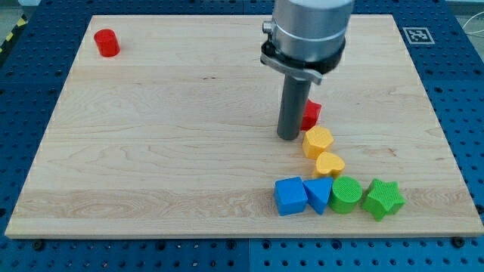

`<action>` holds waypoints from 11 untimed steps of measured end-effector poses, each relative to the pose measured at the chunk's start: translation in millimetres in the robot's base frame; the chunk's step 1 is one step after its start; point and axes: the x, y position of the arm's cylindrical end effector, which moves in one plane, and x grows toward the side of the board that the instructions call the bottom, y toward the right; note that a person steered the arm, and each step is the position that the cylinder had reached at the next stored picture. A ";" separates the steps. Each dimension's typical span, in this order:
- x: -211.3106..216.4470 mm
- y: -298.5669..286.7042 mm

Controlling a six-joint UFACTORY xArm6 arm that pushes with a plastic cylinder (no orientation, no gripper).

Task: Move the red star a bit down

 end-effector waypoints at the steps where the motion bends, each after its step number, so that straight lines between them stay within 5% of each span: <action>1: -25.3 -9.8; 7: -87.7 70.9; 11: -54.5 58.3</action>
